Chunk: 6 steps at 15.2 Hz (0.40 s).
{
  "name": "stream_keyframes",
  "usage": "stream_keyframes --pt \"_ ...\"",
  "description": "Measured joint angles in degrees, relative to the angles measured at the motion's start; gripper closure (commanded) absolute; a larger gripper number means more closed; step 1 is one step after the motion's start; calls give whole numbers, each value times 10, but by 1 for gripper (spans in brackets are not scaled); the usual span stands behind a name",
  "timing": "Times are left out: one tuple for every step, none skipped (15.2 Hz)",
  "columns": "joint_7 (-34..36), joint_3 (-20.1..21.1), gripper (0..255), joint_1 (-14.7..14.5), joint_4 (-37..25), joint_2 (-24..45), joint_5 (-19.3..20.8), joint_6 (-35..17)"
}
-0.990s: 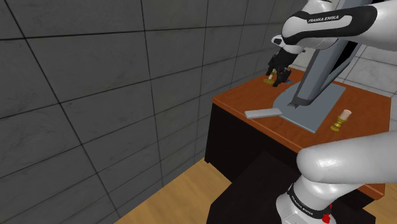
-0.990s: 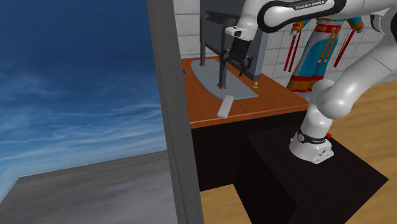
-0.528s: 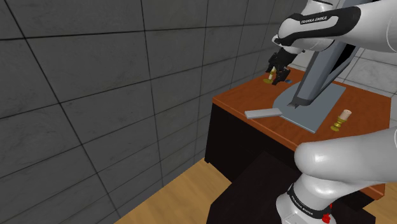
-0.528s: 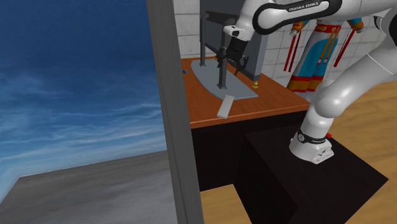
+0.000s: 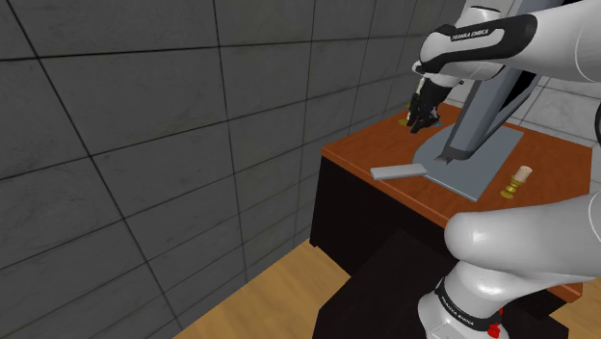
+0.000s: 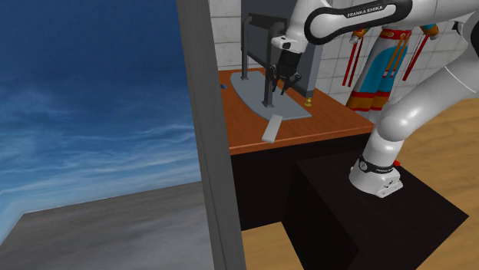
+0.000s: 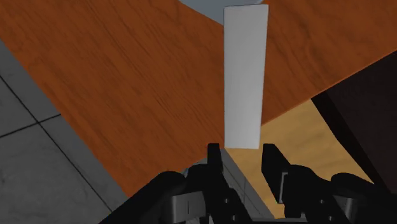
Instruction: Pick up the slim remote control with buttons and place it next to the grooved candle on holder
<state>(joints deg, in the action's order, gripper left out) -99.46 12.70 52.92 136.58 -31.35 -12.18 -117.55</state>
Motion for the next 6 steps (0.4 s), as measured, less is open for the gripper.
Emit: stream_keyframes --pt "-4 2 255 1 6 -4 -19 -1" --pt "-6 5 255 3 -1 1 -32 4" --pt "-1 8 255 5 -19 15 -38 9" --pt "-6 11 255 8 -23 22 -40 4" --pt "-11 11 255 9 -23 23 -40 -3" --pt "-21 14 255 12 -21 21 -39 8"
